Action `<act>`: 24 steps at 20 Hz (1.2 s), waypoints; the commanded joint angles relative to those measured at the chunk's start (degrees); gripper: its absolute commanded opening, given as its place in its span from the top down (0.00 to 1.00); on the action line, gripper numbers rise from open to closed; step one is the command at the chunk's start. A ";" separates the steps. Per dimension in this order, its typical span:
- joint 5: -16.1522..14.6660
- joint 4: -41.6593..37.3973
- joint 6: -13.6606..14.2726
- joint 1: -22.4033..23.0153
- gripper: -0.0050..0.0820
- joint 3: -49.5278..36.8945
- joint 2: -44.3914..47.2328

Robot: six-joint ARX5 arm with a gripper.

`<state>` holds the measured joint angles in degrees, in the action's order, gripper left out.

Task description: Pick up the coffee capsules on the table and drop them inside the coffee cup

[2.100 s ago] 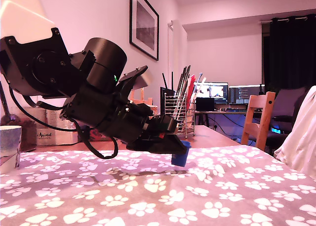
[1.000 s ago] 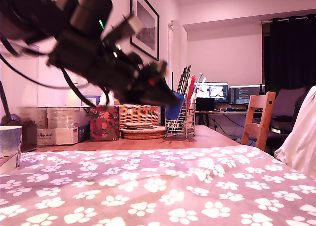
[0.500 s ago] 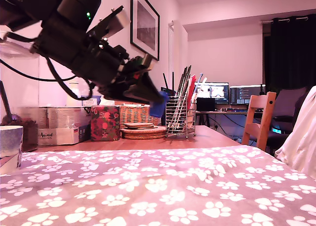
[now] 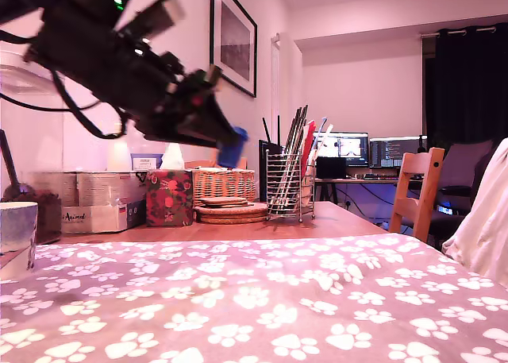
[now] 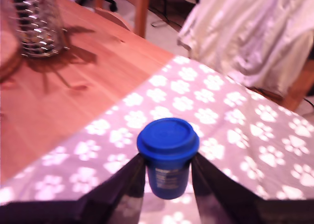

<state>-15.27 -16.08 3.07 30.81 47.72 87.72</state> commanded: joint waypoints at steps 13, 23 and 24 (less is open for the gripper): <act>0.15 -3.30 -2.64 -9.75 0.80 -11.87 -11.39; 1.11 -5.42 -4.74 -17.33 0.80 -19.02 -16.96; 1.25 -5.29 -4.79 -18.16 0.80 -19.63 -17.66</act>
<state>-14.15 -20.80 -1.37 13.15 29.36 71.09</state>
